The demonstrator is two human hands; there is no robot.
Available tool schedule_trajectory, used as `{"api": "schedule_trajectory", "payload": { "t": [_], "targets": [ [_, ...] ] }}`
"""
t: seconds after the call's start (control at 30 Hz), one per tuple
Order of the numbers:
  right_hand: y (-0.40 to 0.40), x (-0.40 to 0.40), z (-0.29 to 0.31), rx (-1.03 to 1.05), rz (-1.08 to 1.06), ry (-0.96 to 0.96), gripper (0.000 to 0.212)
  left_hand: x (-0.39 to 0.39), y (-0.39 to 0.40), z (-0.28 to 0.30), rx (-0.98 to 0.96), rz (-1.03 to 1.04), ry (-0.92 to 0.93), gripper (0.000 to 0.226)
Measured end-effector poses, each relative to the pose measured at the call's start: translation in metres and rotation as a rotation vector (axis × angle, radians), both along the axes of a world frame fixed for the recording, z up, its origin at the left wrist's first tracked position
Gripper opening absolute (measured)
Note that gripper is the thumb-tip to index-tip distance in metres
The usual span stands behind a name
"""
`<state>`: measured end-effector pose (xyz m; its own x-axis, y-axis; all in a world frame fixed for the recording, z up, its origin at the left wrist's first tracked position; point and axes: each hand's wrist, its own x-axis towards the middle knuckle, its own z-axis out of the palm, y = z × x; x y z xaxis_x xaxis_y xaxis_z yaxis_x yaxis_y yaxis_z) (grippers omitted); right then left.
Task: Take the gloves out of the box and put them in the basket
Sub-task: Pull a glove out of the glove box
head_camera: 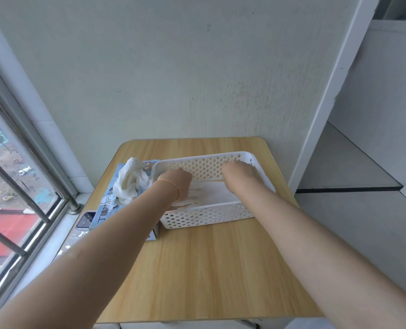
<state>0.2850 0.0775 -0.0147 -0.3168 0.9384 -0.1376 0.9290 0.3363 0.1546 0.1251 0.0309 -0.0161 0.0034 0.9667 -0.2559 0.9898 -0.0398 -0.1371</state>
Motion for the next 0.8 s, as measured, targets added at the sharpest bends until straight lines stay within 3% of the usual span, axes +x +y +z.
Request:
{"api": "schedule_trajectory", "payload": {
  "t": [0.1,0.17,0.4,0.5,0.57,0.67,0.73,0.8],
  "targets": [
    [0.0,-0.006,-0.001,-0.192,-0.014,-0.01,0.044,0.003,0.0,-0.004,-0.015,-0.024,-0.13,0.031],
    [-0.001,-0.006,-0.004,-0.282,-0.023,-0.067,0.049,0.001,-0.002,-0.01,-0.074,0.001,-0.201,0.042],
    [-0.003,0.005,-0.002,-0.364,-0.054,-0.063,0.049,-0.007,-0.003,-0.016,-0.134,-0.009,-0.231,0.049],
    [-0.006,0.005,0.0,-0.364,-0.036,-0.076,0.032,-0.009,-0.005,-0.015,-0.137,-0.021,-0.225,0.05],
    [-0.005,0.005,0.008,-0.309,-0.036,0.021,0.022,-0.011,-0.007,-0.008,-0.029,0.0,-0.273,0.042],
    [0.004,0.003,0.019,-0.019,-0.01,0.222,0.003,-0.019,-0.01,0.009,0.275,0.045,-0.354,0.023],
    [0.011,-0.005,0.019,0.075,0.027,0.359,0.017,-0.029,-0.013,0.022,0.424,0.093,-0.41,0.026],
    [0.013,-0.02,0.018,0.01,0.073,0.391,0.036,-0.043,-0.019,0.031,0.527,0.131,-0.441,0.028]
  ]
}}
